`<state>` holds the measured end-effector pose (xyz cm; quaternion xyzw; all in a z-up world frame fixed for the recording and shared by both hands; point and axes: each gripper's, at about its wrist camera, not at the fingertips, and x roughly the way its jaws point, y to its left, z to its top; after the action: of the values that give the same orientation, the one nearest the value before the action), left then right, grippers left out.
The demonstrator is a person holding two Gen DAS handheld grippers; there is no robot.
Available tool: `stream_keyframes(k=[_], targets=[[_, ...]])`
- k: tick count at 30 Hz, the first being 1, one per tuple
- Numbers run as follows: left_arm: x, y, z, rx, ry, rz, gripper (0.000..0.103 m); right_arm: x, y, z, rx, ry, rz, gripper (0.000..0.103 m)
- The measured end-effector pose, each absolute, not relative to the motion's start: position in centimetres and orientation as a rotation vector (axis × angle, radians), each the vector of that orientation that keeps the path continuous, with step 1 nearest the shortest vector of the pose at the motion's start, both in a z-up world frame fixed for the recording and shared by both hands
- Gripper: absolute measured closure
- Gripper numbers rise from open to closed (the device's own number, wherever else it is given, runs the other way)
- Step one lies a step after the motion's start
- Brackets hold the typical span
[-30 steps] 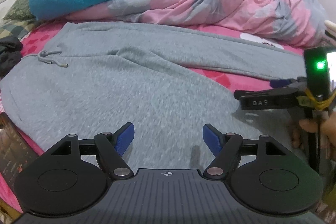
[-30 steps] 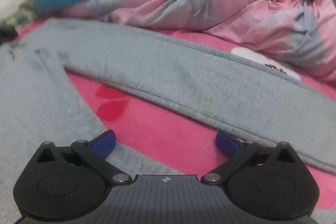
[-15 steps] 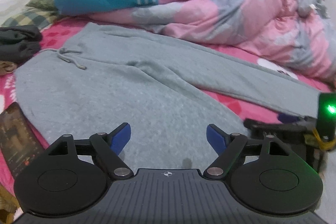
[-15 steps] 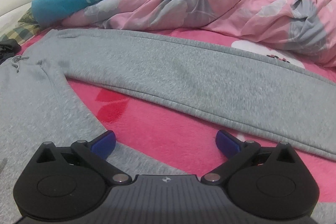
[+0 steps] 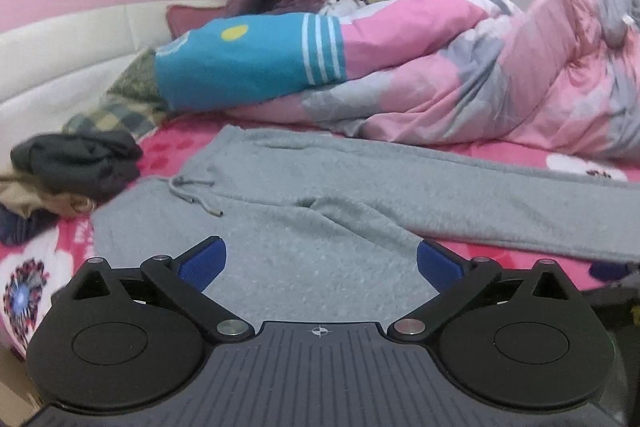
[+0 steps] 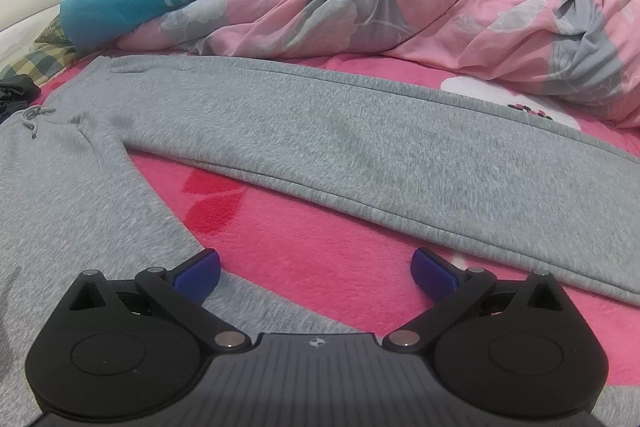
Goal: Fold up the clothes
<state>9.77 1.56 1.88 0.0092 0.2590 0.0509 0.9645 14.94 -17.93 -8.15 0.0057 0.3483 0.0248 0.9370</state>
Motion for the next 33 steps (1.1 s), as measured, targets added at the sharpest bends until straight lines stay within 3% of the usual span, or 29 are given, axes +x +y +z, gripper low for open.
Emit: stream_keyframes(k=[8,33], targets=[[9.9,2.8,1.3,-0.303,0.687,0.008,0.0,14.9,-17.9,-8.2,0.012,0.712,0.049,0.0],[8.2,2.1,1.0,-0.325,0.711,-0.001,0.001,14.9,-17.8,-8.2,0.015,0.713,0.045,0.0]])
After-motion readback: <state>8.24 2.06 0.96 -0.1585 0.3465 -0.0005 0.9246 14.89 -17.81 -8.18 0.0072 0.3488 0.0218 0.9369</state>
